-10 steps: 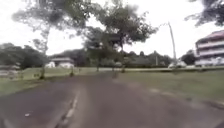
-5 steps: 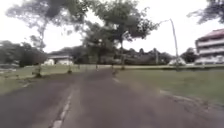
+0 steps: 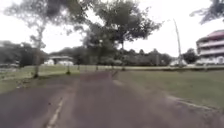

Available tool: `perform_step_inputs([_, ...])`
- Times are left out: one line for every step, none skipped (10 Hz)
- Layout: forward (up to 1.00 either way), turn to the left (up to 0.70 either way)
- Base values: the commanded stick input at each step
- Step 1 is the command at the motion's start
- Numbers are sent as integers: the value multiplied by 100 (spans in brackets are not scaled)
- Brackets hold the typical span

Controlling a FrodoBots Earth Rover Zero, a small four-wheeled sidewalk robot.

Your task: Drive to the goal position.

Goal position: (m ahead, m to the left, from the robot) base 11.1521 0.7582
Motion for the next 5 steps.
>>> perform_step_inputs([70, 0])
perform_step_inputs([70, 0])
perform_step_inputs([70, 0])
perform_step_inputs([70, 0])
perform_step_inputs([70, 0])
